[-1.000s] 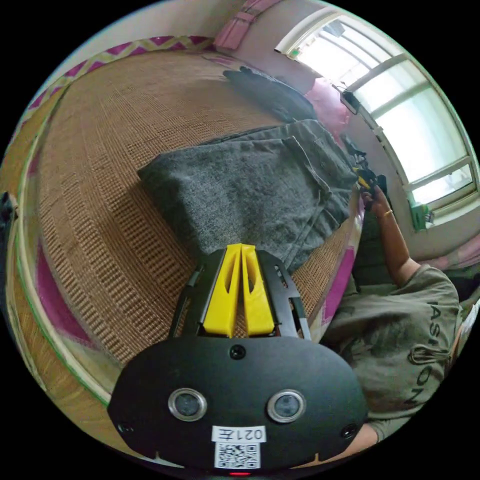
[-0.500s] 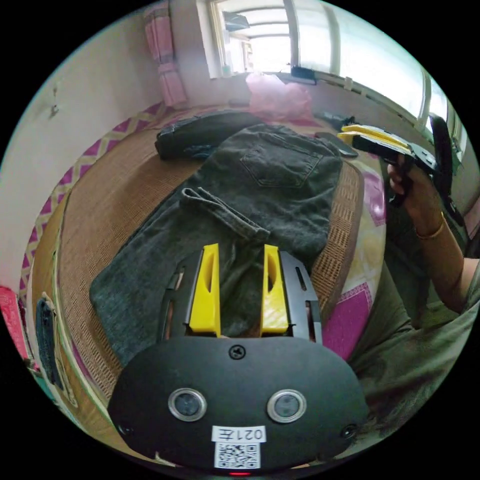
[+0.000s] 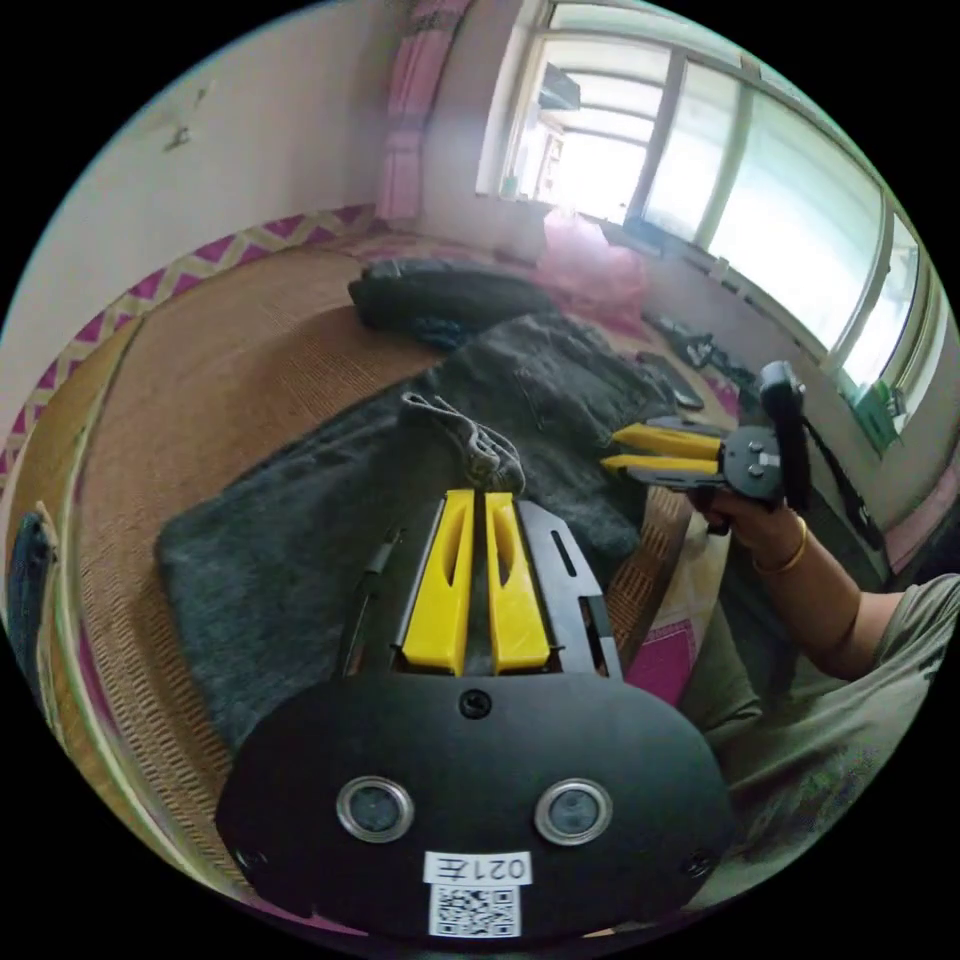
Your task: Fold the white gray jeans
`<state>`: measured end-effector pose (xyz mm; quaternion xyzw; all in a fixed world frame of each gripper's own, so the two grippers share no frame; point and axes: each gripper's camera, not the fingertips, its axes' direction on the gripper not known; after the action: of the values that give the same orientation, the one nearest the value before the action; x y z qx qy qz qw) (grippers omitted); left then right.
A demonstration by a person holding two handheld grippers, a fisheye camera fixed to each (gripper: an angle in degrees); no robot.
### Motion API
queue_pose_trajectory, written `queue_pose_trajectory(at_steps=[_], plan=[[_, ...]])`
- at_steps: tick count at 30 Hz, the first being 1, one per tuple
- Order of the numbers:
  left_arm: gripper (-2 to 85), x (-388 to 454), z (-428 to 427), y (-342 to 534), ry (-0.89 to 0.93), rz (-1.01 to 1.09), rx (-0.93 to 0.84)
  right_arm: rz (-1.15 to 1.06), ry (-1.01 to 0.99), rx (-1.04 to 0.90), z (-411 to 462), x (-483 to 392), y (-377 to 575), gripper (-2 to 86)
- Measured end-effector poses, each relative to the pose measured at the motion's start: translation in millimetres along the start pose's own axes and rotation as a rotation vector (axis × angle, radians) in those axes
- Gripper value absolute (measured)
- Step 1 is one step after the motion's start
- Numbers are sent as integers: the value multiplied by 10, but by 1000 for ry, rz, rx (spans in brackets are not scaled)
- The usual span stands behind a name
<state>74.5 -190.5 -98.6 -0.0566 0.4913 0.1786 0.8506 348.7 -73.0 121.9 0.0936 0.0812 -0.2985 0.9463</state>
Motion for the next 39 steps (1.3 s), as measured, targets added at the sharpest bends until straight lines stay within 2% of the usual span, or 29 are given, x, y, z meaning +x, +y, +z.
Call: queue_pose_trajectory(at_steps=[4, 6, 11, 13, 15, 18, 22, 29, 32, 34, 36, 39], plan=[[-9, -575, -1088, 208, -162, -52, 142, 56, -111, -7, 13, 170, -25, 107], [-9, -1159, -1816, 508, -265, -162, 199, 60, -119, -7, 10, 171, -38, 107], [-9, -2407, -2623, 1386, -451, -473, 169, 41, -74, -11, 0, 72, -78, 106], [-9, -2829, -2649, 1737, -443, -583, 98, 54, -87, -11, -4, 90, -92, 106], [-8, -3224, -2553, 2129, -333, -696, 43, 90, -111, -6, -14, 135, -113, 104], [-9, -3414, -2584, 2360, -300, -751, 62, 112, -147, -11, -41, 147, -167, 99], [-9, -3573, -2890, 2425, -287, -766, 129, 90, -196, -36, -107, 43, -301, 104], [-9, -4002, -3284, 2778, -401, -822, 92, 16, -292, 135, -455, -327, -723, 96], [-8, -4117, -3398, 2980, -345, -841, 112, -68, -309, 170, -402, -345, -1063, 95], [-6, -4088, -3555, 3055, -293, -837, 204, -158, -277, 174, -300, -315, -1286, 95], [-4, -3917, -3816, 3013, -284, -746, 296, -304, -192, 129, -120, -261, -1587, 95], [10, -3553, -3933, 2695, -360, -512, 290, -512, -74, 93, 59, -244, -1899, 96]])
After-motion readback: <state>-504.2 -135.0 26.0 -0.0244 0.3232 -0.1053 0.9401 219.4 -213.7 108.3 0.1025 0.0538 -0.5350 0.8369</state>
